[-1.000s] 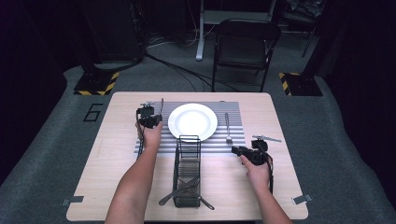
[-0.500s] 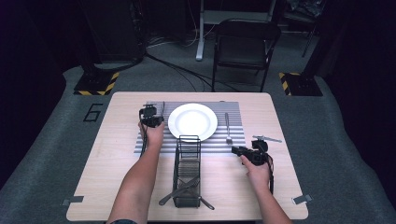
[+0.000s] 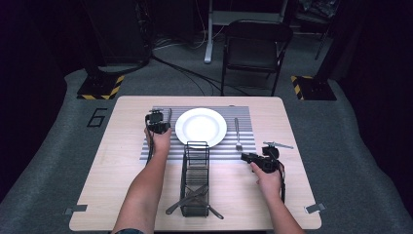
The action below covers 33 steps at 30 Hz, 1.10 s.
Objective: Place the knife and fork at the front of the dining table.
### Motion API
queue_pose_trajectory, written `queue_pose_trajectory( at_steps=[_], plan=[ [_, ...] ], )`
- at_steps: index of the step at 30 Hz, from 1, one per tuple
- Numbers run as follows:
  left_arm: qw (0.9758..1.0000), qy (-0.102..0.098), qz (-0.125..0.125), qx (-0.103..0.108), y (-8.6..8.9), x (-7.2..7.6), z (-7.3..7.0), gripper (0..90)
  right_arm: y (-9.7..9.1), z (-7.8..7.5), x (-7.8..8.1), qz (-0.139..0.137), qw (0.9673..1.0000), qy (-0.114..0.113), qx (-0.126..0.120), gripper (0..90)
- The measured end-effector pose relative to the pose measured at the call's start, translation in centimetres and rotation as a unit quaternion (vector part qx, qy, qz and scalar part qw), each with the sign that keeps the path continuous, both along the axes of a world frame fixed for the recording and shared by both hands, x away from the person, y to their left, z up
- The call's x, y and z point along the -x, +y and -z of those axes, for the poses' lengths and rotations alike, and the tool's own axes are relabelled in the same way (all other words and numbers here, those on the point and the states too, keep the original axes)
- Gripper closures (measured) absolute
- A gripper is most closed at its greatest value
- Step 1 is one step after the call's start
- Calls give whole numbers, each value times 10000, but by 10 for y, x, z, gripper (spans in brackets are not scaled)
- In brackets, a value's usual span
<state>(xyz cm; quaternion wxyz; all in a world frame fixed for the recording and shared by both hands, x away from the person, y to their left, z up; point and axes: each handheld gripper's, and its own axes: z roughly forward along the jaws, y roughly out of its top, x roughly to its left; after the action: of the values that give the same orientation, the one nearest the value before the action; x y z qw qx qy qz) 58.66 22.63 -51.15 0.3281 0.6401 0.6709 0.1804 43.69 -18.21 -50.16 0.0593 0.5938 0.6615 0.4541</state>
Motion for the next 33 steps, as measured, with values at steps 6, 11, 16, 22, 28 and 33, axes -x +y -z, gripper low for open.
queue_pose_trajectory(
  at_steps=[6,11,16,22,28,33],
  plan=[
    [10000,-20,43,-33,0,1,0,819,0,0,0,-2,10000,-29,0,532],
    [10000,-42,-12,-19,1,2,0,813,0,-1,0,7,10000,-10,-17,532],
    [10000,-68,-14,-64,2,1,0,803,-1,-1,0,-5,10000,-45,-12,532],
    [9999,-105,68,-50,7,2,0,771,0,-1,0,14,10000,-22,-12,531],
    [9998,-182,121,-28,11,7,-5,725,-1,-1,-1,21,10000,-48,14,531],
    [9996,-210,200,33,17,17,-14,644,-2,-2,-2,27,9998,-131,131,528]
  ],
)
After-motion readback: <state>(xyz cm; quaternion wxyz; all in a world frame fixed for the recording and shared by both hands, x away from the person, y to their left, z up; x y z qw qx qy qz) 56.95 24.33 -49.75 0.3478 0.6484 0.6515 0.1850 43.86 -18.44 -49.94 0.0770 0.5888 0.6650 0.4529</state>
